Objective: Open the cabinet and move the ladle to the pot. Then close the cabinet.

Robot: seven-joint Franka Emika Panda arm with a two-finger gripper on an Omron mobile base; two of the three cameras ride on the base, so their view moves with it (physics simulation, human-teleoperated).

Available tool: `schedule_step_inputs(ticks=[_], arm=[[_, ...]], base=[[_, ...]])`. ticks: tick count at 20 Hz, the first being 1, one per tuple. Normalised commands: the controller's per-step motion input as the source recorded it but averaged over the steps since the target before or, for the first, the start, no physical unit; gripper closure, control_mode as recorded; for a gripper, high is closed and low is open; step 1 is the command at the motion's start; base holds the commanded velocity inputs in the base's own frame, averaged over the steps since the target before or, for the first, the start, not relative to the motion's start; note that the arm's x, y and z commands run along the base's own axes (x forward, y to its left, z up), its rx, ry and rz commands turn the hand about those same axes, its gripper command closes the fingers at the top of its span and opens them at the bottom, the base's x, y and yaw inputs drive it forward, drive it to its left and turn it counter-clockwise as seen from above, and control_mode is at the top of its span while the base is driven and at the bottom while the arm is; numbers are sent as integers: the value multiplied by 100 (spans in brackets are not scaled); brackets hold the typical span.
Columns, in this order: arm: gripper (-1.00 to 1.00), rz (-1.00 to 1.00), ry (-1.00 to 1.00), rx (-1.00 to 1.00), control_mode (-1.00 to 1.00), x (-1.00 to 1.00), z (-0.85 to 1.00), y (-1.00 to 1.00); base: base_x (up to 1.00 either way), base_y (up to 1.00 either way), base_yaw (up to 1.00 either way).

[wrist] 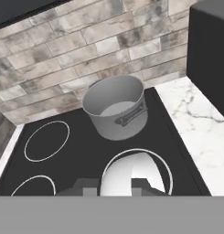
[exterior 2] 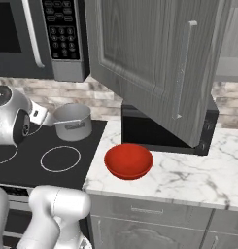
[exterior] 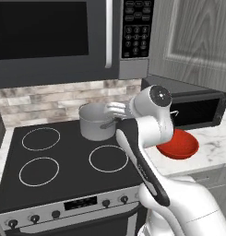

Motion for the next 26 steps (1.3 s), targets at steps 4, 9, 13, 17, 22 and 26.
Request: schedule_step_inputs(ticks=[4, 9, 13, 17, 22, 26], arm=[[100, -3, 1, 0, -100, 55, -13, 12], [100, -2, 1, 0, -100, 49, -12, 8], [100, 0, 0, -1, -100, 44, -13, 2], [100, 0, 1, 0, -100, 37, -18, 0], [100, 0, 0, 0, -100, 36, -22, 0], [100, 0, 0, 0, -100, 34, -25, 0]], base=[[0, 0, 0], [0, 0, 0], [0, 0, 0], [0, 0, 0], [0, 0, 0], [0, 0, 0]])
